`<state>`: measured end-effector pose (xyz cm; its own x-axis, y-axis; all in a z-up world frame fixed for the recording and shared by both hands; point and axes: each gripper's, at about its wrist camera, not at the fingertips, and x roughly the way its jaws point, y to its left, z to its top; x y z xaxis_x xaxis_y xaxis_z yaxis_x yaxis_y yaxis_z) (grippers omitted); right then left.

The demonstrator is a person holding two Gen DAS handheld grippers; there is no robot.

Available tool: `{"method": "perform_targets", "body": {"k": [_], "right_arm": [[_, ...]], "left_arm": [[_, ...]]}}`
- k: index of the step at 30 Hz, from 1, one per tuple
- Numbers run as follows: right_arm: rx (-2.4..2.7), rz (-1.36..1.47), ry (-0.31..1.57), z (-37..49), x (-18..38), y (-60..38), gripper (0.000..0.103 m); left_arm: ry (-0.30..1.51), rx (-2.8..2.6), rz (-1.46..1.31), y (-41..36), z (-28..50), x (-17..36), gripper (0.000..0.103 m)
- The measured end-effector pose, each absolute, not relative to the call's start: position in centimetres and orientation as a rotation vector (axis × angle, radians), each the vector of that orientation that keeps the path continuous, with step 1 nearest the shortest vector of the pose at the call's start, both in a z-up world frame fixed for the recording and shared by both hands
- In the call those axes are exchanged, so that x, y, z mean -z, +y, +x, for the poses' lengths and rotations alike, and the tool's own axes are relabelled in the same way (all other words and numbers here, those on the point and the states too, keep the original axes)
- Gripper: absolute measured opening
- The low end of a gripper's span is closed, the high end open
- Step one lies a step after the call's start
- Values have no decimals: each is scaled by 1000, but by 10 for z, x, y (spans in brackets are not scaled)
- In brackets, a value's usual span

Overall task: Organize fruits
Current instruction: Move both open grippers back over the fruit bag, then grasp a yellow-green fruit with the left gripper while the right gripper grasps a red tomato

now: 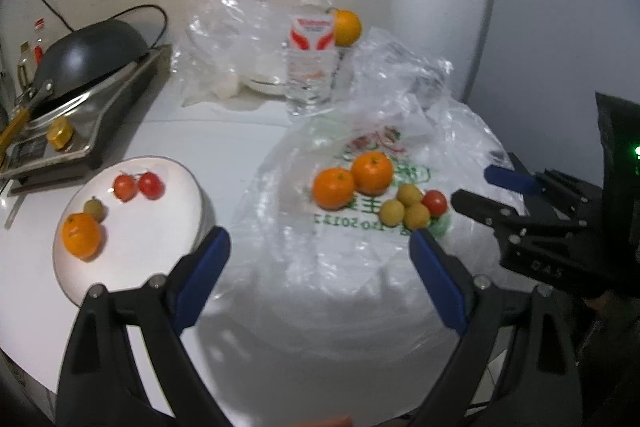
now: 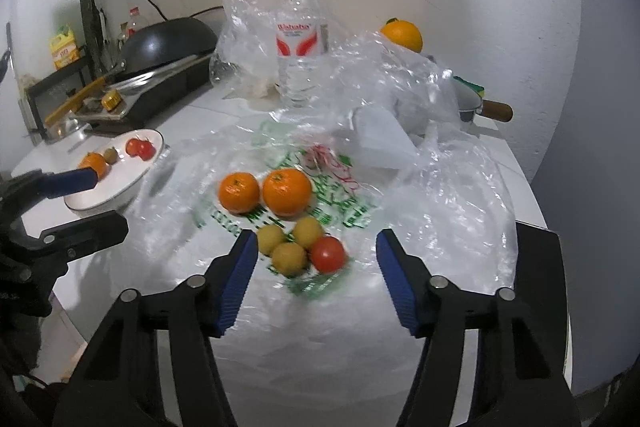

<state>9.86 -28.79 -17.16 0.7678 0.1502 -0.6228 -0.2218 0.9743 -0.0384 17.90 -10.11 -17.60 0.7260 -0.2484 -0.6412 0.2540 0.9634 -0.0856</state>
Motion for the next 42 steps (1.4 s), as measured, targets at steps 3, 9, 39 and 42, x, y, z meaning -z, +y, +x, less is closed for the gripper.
{"method": "perform_targets", "body": {"k": [3, 9, 39, 42], "right_arm": [[-202, -119, 683, 103, 179, -292, 48], [-217, -131, 712, 112, 192, -296, 39], [-309, -115, 781, 140, 200, -299, 28], [-299, -90, 749, 136, 192, -310, 28]], "left_arm": [[715, 283, 21, -109, 183, 180, 92], [732, 292, 37, -119, 190, 187, 92], [783, 426, 157, -171, 205, 209, 87], [787, 434, 180, -180, 207, 211, 82]]}}
